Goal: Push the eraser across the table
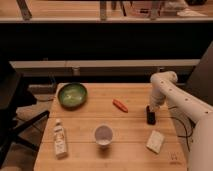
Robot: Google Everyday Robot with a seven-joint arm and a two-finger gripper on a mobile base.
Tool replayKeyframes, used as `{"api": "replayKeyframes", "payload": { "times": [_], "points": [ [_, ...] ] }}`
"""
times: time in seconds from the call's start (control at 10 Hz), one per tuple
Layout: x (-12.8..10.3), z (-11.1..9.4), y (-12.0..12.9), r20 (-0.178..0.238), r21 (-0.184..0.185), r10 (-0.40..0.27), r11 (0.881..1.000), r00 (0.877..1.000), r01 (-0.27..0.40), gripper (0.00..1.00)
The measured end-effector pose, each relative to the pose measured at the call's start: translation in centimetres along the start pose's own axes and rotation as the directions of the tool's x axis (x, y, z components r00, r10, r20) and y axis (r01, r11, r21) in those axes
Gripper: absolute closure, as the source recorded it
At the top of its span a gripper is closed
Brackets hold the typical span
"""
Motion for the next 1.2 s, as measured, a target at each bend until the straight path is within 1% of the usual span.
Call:
{"api": "replayKeyframes", "payload": {
  "times": [0.7, 0.9, 1.2],
  "points": [
    [-0.18, 0.02, 0.26, -0.004, -0.003, -0.01, 1.0, 1.0, 0.01, 1.0],
    [-0.8, 0.1, 0.81, -0.011, -0.008, -0.031, 0.999, 0.999, 0.031, 1.0],
    [-0.82, 0.07, 0.77, -0.01, -0.007, -0.028, 1.0, 1.0, 0.028, 1.0]
  ]
}}
